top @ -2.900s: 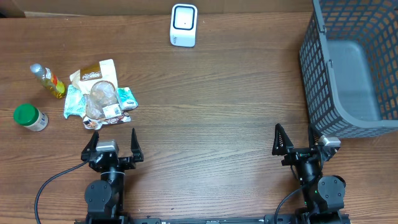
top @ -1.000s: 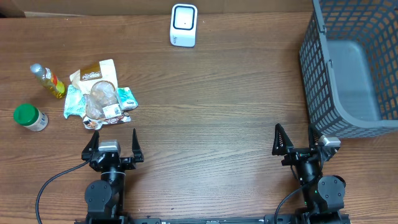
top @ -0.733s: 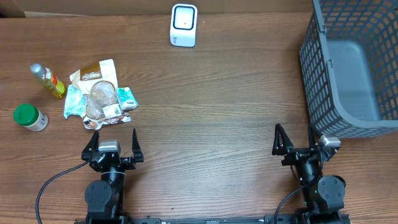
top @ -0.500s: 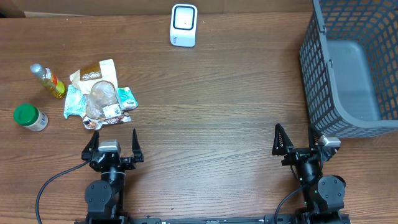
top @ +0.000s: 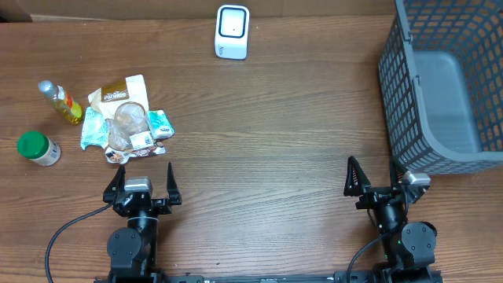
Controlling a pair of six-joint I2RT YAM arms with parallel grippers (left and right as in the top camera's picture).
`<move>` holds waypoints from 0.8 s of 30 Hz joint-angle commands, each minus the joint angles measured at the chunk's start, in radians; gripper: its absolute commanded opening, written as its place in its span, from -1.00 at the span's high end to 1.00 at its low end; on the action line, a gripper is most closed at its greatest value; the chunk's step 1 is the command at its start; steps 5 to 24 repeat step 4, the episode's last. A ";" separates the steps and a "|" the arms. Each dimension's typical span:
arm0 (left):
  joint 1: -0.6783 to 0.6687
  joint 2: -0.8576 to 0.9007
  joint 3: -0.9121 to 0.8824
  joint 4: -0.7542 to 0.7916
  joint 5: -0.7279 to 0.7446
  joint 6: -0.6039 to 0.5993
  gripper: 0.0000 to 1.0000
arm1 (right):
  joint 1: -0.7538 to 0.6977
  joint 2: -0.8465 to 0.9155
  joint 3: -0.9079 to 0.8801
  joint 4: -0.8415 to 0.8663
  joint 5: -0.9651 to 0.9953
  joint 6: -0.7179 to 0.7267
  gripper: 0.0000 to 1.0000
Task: Scan the item barcode
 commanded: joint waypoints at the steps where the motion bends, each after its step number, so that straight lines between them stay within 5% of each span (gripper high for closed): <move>1: 0.003 -0.011 -0.004 0.000 0.011 0.019 -1.00 | -0.007 -0.010 -0.010 0.007 -0.006 0.002 -1.00; 24: 0.003 -0.011 -0.004 0.000 0.011 0.019 -1.00 | -0.007 -0.010 -0.010 0.007 -0.006 0.002 -1.00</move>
